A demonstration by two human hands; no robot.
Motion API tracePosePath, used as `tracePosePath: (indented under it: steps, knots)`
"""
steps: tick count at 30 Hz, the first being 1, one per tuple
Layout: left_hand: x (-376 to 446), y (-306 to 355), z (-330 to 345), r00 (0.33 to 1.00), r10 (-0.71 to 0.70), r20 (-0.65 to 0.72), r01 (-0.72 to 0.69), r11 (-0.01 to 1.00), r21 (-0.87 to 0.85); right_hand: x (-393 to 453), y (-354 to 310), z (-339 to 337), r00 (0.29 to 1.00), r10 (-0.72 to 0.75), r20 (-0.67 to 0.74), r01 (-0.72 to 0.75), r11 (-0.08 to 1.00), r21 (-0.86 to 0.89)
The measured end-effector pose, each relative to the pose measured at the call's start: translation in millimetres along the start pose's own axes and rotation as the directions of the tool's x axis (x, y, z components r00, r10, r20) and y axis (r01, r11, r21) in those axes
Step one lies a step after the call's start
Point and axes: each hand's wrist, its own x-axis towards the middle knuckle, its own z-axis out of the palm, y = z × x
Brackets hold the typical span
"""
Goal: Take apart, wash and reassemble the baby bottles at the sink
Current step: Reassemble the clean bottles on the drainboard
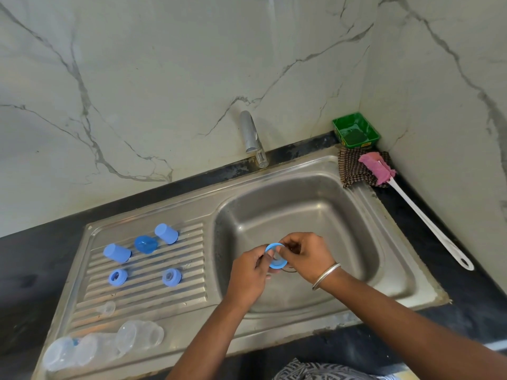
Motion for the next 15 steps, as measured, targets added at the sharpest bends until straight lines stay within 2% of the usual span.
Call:
tracePosePath:
  steps: [2,6,9,11,15]
  knots:
    - [-1.0,-3.0,1.5,0.998,0.057,-0.029,-0.056,0.998,0.037,-1.2,-0.3,1.7,0.999,-0.045,-0.009,0.044,0.995,-0.087]
    - [-1.9,-6.7,1.5,0.994,0.081,-0.08,-0.076,0.996,0.054,-2.1,-2.2,7.0,0.998,-0.041,-0.054,0.037,0.997,-0.064]
    - [-0.5,-6.1,-1.4,0.992,0.078,-0.102,-0.073,0.996,0.061,0.8,-1.7,2.1,0.998,0.002,0.062,-0.002,1.0,0.004]
    - [0.8,-6.1,-3.6,0.992,0.095,-0.085,-0.086,0.991,0.098,2.6,-1.6,-1.5,0.99,0.032,0.137,-0.031,0.999,-0.01]
    - [2.7,-6.0,-3.2,0.994,0.099,-0.055,-0.091,0.988,0.128,4.4,-1.4,-0.5,0.991,0.071,0.111,-0.072,0.997,0.003]
